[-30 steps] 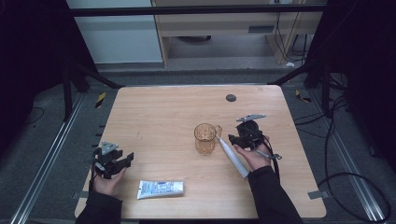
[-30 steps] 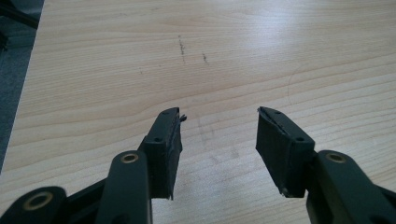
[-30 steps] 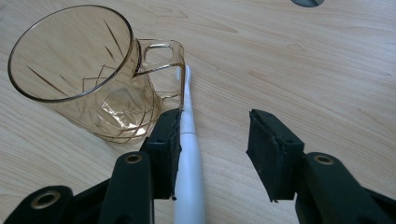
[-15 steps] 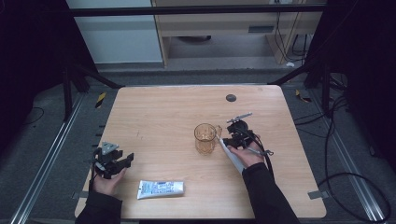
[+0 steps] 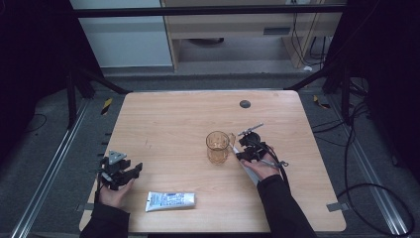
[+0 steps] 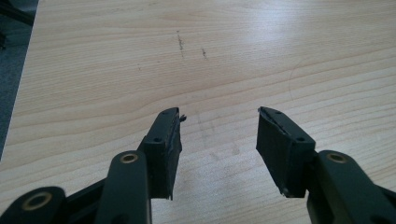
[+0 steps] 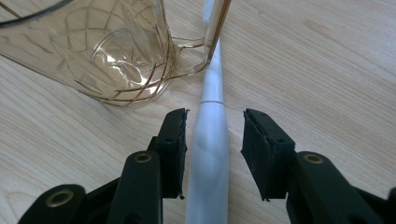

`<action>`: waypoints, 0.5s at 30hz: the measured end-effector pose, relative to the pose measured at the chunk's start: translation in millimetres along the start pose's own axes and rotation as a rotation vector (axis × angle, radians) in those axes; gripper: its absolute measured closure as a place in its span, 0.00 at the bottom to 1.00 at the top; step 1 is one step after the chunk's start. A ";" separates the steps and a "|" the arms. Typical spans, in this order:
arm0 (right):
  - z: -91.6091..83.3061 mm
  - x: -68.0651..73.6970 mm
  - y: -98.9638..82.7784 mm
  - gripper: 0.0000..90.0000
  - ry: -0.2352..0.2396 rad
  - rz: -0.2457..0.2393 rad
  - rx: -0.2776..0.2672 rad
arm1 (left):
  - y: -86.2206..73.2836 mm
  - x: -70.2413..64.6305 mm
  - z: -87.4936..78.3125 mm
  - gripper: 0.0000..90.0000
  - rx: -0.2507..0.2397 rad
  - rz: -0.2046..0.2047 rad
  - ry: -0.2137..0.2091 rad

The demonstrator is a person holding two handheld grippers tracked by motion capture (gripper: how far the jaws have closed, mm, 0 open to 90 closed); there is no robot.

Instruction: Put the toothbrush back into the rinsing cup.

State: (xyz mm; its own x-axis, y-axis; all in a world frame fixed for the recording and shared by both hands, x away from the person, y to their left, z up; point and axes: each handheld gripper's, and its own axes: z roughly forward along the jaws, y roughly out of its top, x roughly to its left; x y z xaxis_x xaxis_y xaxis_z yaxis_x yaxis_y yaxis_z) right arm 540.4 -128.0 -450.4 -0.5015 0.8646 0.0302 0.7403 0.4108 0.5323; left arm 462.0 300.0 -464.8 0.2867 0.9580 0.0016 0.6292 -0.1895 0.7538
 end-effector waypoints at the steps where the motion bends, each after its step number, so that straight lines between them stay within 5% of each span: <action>1: 0.8 0.0 0.1 0.66 0.002 -0.001 0.003 | 0.0 0.0 0.0 0.54 0.000 0.000 0.000; 15: 11.7 -1.7 -0.1 0.66 0.007 -0.007 0.055 | -0.1 0.1 0.8 0.54 0.006 0.001 -0.003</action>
State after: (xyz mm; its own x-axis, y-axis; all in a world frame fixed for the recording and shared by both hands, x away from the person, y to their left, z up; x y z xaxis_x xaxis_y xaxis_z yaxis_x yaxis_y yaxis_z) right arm 546.5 -126.2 -460.4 -0.5095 0.8598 0.0331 0.7604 0.4320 0.4850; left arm 462.5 300.0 -465.4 0.2896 0.9571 -0.0002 0.6331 -0.1914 0.7500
